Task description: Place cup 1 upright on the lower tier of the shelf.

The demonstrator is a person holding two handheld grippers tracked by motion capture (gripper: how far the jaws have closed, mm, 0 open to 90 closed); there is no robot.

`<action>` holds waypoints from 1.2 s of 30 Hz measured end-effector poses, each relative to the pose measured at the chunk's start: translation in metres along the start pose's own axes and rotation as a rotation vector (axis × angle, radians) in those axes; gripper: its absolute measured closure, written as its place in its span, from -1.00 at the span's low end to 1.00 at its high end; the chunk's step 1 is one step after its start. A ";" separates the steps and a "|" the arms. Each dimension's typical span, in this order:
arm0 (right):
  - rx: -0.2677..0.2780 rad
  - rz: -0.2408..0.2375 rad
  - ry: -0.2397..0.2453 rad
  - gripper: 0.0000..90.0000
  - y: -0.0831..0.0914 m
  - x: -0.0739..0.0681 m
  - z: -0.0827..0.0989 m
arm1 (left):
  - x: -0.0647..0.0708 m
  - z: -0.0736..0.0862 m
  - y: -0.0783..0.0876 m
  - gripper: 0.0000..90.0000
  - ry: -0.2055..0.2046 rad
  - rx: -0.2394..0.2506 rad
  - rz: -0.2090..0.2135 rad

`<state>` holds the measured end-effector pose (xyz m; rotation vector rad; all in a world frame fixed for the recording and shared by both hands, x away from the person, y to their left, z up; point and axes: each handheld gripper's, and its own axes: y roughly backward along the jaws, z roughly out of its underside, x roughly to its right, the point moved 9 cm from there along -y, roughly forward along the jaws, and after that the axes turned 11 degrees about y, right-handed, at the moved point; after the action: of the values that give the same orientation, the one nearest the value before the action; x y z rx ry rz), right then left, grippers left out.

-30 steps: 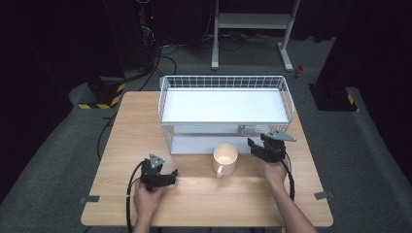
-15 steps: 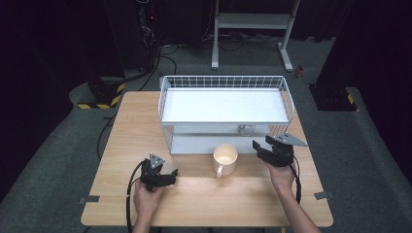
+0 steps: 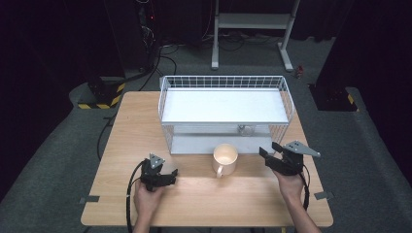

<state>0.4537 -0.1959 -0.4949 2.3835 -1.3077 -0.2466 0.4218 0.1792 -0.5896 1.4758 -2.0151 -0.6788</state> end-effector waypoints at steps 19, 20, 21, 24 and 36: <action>0.040 0.012 -0.028 -0.17 0.028 0.013 0.013 | 0.000 0.000 0.000 -0.64 -0.001 0.000 0.001; 0.043 0.012 -0.024 -0.17 0.029 0.014 0.014 | 0.000 0.000 0.000 -0.64 -0.001 0.000 0.001; 0.045 0.012 -0.025 -0.18 0.030 0.014 0.015 | 0.000 0.000 0.000 -0.64 -0.001 0.000 0.001; 0.043 0.015 -0.031 -0.19 0.031 0.016 0.020 | 0.000 0.000 0.000 -0.64 -0.001 0.000 0.001; 0.020 0.034 -0.019 -0.20 0.038 0.018 0.037 | 0.000 0.000 0.000 -0.64 0.000 0.000 0.003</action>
<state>0.4212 -0.2389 -0.5114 2.3787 -1.3646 -0.2484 0.4219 0.1793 -0.5896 1.4729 -2.0168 -0.6781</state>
